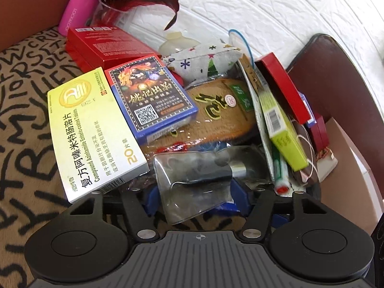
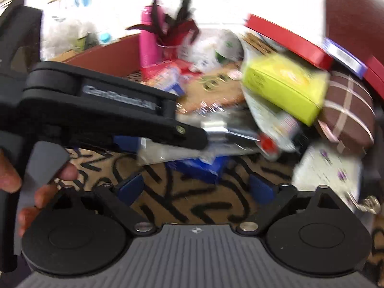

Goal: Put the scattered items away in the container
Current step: 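Move both tools back to the heap of items, then grasp the clear bag with the left tool while the right tool grasps the blue medicine box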

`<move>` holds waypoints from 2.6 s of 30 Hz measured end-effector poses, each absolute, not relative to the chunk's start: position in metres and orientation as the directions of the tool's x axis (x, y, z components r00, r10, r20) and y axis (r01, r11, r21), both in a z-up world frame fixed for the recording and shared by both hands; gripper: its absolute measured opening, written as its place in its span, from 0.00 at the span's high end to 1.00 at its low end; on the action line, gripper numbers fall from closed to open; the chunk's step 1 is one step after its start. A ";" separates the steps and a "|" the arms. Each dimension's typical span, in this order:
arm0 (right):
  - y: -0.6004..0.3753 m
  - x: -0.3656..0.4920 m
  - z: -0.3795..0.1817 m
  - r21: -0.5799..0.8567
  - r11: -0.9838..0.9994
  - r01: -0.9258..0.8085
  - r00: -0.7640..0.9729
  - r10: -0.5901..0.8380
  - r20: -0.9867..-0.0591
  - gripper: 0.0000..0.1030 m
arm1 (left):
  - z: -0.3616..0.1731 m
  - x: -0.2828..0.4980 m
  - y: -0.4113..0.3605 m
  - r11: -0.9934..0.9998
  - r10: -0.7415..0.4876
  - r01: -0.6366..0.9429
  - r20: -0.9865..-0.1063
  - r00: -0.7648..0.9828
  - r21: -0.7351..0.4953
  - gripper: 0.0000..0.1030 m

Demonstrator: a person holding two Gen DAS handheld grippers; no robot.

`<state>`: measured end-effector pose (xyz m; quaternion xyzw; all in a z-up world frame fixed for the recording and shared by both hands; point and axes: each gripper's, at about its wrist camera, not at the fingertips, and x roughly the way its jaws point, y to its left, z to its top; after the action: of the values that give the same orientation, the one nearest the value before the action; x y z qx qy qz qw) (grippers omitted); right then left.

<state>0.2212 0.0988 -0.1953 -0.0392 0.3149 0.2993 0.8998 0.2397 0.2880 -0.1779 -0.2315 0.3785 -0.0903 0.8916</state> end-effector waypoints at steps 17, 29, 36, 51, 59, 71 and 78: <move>0.090 0.199 -0.194 0.023 0.819 -0.574 0.631 0.460 -0.625 0.35 | -0.182 0.204 0.268 0.857 -0.434 0.061 -0.653 0.621 -0.512 0.68; 0.003 0.087 -0.185 0.062 0.835 -0.546 0.582 0.432 -0.689 0.38 | -0.180 0.115 0.206 0.822 -0.563 0.223 -0.687 0.459 -0.524 0.48; -0.026 0.066 -0.170 0.083 0.856 -0.510 0.605 0.426 -0.673 0.29 | -0.162 0.108 0.207 0.842 -0.493 0.108 -0.674 0.549 -0.528 0.17; -0.006 0.103 -0.177 0.105 0.852 -0.514 0.584 0.437 -0.684 0.40 | -0.179 0.198 0.187 0.885 -0.365 -0.016 -0.714 0.597 -0.465 0.54; -0.029 0.076 -0.174 0.009 0.868 -0.497 0.603 0.353 -0.716 0.41 | -0.175 0.180 0.214 0.903 -0.397 0.073 -0.758 0.517 -0.423 0.74; -0.054 0.069 -0.163 0.060 0.896 -0.439 0.585 0.336 -0.738 0.29 | -0.171 0.150 0.196 0.903 -0.428 0.225 -0.798 0.425 -0.365 0.27; -0.046 0.087 -0.172 0.052 0.898 -0.437 0.555 0.315 -0.770 0.40 | -0.169 0.147 0.191 0.920 -0.385 0.255 -0.818 0.428 -0.299 0.68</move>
<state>0.0868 -0.0462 -0.1723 -0.0726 0.4203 0.2141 0.8788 0.1470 0.1907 -0.1688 -0.0646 0.5000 -0.1899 0.8425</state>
